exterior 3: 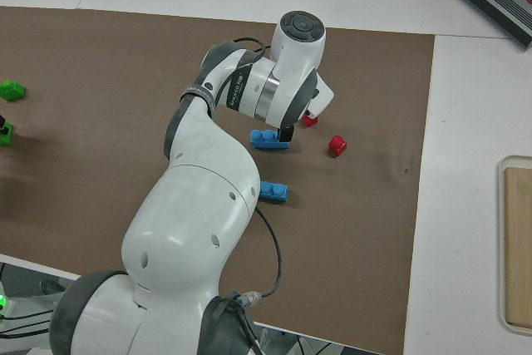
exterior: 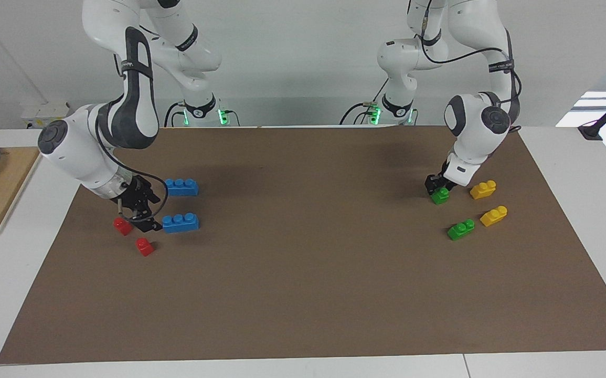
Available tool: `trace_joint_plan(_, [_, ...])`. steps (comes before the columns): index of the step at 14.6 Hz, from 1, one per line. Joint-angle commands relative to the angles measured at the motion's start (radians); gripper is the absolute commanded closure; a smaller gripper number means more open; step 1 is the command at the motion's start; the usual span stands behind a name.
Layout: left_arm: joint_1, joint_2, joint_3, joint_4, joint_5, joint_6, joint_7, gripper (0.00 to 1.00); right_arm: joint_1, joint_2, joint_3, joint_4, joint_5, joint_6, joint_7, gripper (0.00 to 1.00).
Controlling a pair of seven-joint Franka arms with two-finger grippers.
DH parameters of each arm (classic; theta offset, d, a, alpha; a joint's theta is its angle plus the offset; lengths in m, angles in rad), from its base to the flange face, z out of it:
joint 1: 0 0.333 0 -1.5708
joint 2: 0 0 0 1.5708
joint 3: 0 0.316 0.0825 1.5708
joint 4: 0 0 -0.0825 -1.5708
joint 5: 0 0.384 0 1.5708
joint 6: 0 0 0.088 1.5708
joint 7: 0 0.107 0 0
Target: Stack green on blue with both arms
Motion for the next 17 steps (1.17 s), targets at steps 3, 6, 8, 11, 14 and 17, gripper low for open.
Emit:
trace_joint_plan(3, [-0.012,-0.003,0.005,0.018,0.004,-0.02,-0.049,1.0,-0.007,-0.012,0.002,-0.088,0.043,0.076,-0.058,0.0])
trace_joint_plan(6, [-0.014,0.013,0.003,0.127,0.004,-0.142,-0.074,1.0,-0.008,0.004,0.002,-0.095,0.044,0.09,-0.092,0.0])
trace_joint_plan(8, [-0.014,0.012,0.0,0.188,0.004,-0.208,-0.112,1.0,-0.007,0.002,0.002,-0.111,0.044,0.112,-0.09,0.0])
trace_joint_plan(11, [-0.067,0.01,-0.003,0.215,0.002,-0.253,-0.274,1.0,-0.008,0.027,0.002,-0.121,0.05,0.139,-0.107,0.0])
trace_joint_plan(14, [-0.112,0.013,-0.005,0.239,0.001,-0.258,-0.526,1.0,-0.011,0.044,0.002,-0.121,0.052,0.155,-0.129,0.0])
trace_joint_plan(17, [-0.138,0.013,-0.005,0.264,-0.053,-0.265,-0.611,1.0,-0.016,0.062,0.004,-0.123,0.052,0.174,-0.129,0.0])
